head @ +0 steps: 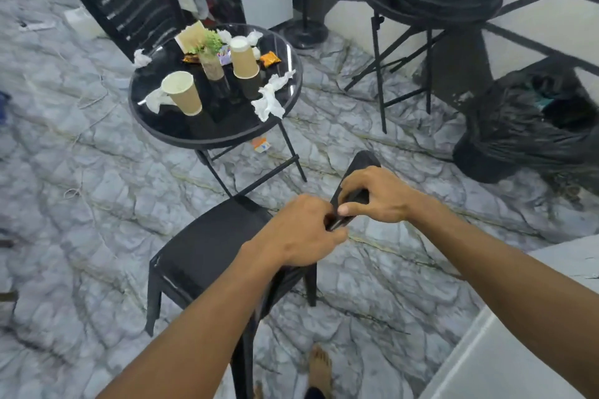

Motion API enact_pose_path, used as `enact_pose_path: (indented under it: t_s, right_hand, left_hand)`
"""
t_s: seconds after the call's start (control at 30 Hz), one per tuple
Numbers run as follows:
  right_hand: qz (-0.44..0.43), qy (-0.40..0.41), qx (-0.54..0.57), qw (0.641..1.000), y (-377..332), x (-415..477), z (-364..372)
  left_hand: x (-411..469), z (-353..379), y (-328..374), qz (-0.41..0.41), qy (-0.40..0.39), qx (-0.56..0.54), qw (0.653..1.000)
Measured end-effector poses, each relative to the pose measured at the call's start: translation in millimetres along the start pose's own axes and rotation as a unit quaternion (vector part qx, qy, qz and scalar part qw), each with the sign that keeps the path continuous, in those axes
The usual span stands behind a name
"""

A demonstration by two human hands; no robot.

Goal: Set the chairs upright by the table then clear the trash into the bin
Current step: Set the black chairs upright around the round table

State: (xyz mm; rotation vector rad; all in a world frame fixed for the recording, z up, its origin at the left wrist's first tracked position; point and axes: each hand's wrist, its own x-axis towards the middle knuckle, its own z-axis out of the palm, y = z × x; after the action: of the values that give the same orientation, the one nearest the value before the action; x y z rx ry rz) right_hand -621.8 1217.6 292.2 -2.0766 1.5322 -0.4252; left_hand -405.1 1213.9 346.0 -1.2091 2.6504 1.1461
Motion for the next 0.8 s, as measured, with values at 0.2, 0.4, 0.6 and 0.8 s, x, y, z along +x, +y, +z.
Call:
enact_pose_path:
  t_s: [0.2, 0.4, 0.6, 0.8]
  right_hand:
    - [-0.051, -0.012, -0.003, 0.999, 4.1, 12.1, 0.5]
    - [-0.061, -0.014, -0.001, 0.998, 6.8, 3.4, -1.9]
    - [-0.065, 0.050, 0.005, 0.997, 3.4, 10.3, -8.3]
    - [-0.098, 0.087, -0.058, 0.990, -43.9, -2.8, 17.3]
  left_hand:
    - [-9.8, 2.3, -10.9, -0.035, 0.018, -0.050, 0.998]
    - [-10.6, 21.6, -3.5, -0.039, 0.095, 0.065, 0.993]
    - [-6.1, 6.2, -9.0, 0.098, 0.141, 0.135, 0.976]
    - [-61.8, 7.1, -37.5, 0.099, 0.163, 0.070, 0.979]
